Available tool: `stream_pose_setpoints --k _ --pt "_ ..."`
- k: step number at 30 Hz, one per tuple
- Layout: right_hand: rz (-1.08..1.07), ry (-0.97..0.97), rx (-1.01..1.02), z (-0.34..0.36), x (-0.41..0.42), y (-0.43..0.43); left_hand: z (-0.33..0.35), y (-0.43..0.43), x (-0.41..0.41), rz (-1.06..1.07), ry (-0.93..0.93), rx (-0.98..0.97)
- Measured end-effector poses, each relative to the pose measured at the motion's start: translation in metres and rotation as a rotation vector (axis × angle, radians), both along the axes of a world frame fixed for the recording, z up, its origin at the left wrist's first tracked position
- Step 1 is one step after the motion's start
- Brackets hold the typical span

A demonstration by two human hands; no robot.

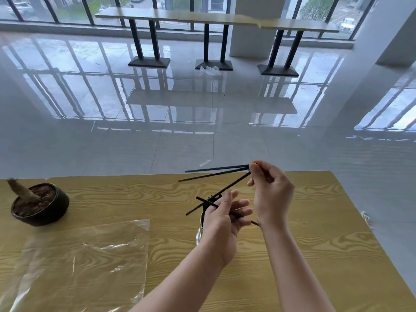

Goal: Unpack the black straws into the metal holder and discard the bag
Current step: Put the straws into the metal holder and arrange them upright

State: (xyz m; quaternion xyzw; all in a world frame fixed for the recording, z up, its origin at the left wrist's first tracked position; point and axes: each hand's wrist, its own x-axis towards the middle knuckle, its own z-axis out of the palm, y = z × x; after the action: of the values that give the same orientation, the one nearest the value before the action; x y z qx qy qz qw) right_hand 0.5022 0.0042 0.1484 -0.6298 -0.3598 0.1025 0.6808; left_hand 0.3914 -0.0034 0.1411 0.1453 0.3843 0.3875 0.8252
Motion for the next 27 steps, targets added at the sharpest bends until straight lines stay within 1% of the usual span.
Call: stream_pose_setpoints --k 3,5,6,10,14,16,17,18,20,21,22,23,24,25,27 --pt "-0.062 0.187 0.094 0.0 -0.004 -0.01 0.003 0.005 -0.009 -0.011 -0.087 0.082" --pt "-0.052 0.284 0.093 -0.004 -0.007 -0.019 0.009 0.011 -0.014 -0.026 -0.123 0.113" --pt "-0.029 0.317 0.091 -0.005 -0.011 -0.023 0.012 0.015 -0.016 -0.025 -0.109 0.124" --pt "0.043 0.347 0.079 -0.017 -0.016 -0.044 0.02 0.035 -0.024 -0.002 -0.016 0.117" --pt "0.15 0.349 0.001 -0.028 -0.012 -0.055 0.017 0.043 -0.031 -0.031 0.034 0.156" --pt "0.216 0.302 -0.071 -0.029 -0.011 -0.057 0.017 0.045 -0.033 -0.035 0.123 0.218" --pt "0.232 0.231 -0.14 -0.029 -0.008 -0.057 0.018 0.046 -0.034 -0.038 0.178 0.261" --pt "0.247 0.116 -0.238 -0.029 -0.005 -0.057 0.019 0.045 -0.036 -0.044 0.231 0.305" --pt "0.301 -0.231 -0.432 -0.026 -0.001 -0.057 0.02 0.044 -0.036 -0.072 0.321 0.372" --pt "0.336 -0.406 -0.491 -0.023 -0.001 -0.056 0.021 0.043 -0.036 -0.093 0.357 0.398" --pt "0.377 -0.534 -0.521 -0.02 -0.003 -0.054 0.023 0.041 -0.035 -0.117 0.384 0.423" --pt "0.419 -0.602 -0.538 -0.017 -0.005 -0.051 0.024 0.041 -0.033 -0.139 0.404 0.447" --pt "0.466 -0.61 -0.551 -0.015 -0.008 -0.048 0.025 0.04 -0.031 -0.155 0.413 0.464" --pt "0.517 -0.566 -0.565 -0.012 -0.01 -0.044 0.027 0.04 -0.03 -0.162 0.409 0.471" --pt "0.612 -0.366 -0.573 -0.01 -0.011 -0.039 0.03 0.042 -0.03 -0.162 0.353 0.445"
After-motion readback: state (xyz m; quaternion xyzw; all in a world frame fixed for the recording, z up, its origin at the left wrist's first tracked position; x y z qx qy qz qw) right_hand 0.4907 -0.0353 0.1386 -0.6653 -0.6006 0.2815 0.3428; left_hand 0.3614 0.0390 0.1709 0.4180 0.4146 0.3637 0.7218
